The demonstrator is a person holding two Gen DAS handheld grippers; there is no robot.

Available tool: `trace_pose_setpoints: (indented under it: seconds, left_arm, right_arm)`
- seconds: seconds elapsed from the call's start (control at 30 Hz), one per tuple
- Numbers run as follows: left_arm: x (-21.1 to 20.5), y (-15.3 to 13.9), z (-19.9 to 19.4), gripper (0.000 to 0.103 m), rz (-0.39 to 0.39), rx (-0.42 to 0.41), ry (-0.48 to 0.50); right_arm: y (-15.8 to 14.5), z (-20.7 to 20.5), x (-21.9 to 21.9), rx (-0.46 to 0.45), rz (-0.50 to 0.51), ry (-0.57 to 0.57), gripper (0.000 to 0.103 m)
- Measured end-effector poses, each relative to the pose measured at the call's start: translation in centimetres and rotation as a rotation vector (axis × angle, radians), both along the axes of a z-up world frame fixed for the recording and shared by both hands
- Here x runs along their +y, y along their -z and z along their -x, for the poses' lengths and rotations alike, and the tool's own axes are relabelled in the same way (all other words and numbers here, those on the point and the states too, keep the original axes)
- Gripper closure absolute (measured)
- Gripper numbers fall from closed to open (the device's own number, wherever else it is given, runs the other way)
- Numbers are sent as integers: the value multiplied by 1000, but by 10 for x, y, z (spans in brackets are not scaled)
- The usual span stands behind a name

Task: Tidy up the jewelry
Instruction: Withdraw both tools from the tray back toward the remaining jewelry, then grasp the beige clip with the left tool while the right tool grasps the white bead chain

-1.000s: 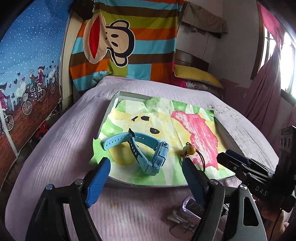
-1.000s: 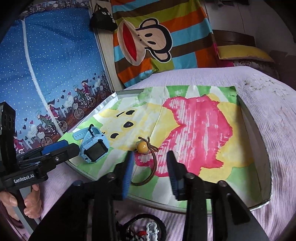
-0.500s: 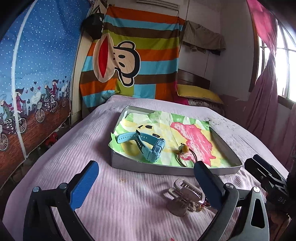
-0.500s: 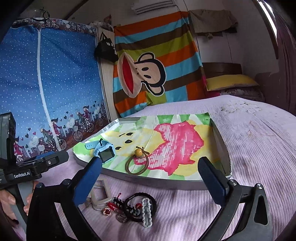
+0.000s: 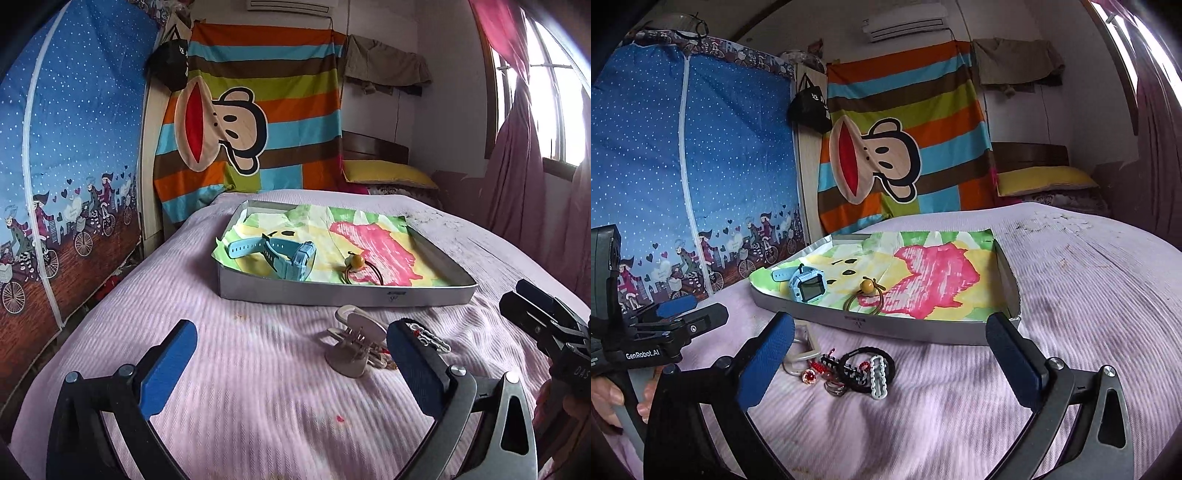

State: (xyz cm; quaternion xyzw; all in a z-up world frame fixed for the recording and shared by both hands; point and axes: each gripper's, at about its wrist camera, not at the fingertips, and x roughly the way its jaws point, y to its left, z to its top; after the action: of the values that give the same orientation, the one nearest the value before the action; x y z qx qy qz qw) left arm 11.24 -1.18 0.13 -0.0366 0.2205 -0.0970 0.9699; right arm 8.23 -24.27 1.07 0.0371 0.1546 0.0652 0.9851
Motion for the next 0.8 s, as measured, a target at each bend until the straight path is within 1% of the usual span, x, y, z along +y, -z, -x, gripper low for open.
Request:
trace_pose_setpoints:
  seconds: [0.17,0.43,0.53,0.6,0.73,0.8]
  left_arm:
    - [-2,7,0,0,-12,34,33]
    - [-7,17,-5,0,-40,82,77]
    - [-10,19,-7,0,-55,89,103]
    - [-13,20,-7,0,-68,92,120]
    - [-20,22,-11,1,-98,111,160]
    - [-24,24,-15,4,-114,133,183]
  right_arm:
    - [5,0,-1,30,7,-12,1]
    - [20,-10,-2,121,10,-26,3]
    - [26,-17,1,160,18,-37,16]
    - [31,-22,2,188,22,-43,28]
    - [38,-32,5,238,22,-66,37]
    - [43,-38,7,268,24,-80,44]
